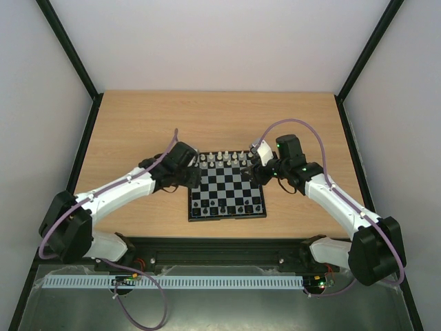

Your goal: Set up the chess pieces on the board

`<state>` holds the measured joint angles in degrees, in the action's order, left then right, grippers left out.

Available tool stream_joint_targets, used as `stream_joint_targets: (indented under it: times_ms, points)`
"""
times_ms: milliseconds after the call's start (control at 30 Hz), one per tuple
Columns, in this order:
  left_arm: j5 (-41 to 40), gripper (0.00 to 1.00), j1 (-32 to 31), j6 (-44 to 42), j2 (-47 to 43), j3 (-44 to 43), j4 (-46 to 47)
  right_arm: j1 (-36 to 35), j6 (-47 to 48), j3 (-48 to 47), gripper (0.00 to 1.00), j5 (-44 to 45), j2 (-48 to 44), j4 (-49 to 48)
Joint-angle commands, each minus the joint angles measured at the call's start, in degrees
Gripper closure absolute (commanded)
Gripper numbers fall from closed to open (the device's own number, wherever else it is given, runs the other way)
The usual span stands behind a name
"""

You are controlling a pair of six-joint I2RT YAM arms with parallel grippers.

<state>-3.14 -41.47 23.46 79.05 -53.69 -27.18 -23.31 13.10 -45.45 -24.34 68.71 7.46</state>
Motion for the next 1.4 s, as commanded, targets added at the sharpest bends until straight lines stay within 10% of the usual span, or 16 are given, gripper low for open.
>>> stream_joint_targets:
  times_ms: [0, 267, 467, 967, 1367]
  points:
    - [1.1, 0.40, 4.4, 0.5, -2.3, 1.6, 4.7, 0.1, 1.5, 0.4, 0.40, -1.7, 0.0, 2.0]
    - [2.7, 0.02, 16.9, -2.7, -14.0, 1.7, 3.9, -4.2, 5.0, -7.8, 0.49, -3.1, 5.8, 9.5]
    - [9.1, 0.01, 16.8, -5.2, -17.4, 8.4, 7.3, -11.5, 7.5, -15.5, 0.53, 2.7, 13.7, 12.8]
    - [-11.6, 0.01, 16.9, -2.0, -36.2, 15.8, 11.9, -23.4, 5.7, -39.8, 0.66, 12.3, 40.3, 21.4]
    - [-10.7, 0.01, 17.2, -2.2, -27.5, 13.3, 8.3, -25.0, 5.1, -46.7, 0.70, 13.7, 49.9, 25.4]
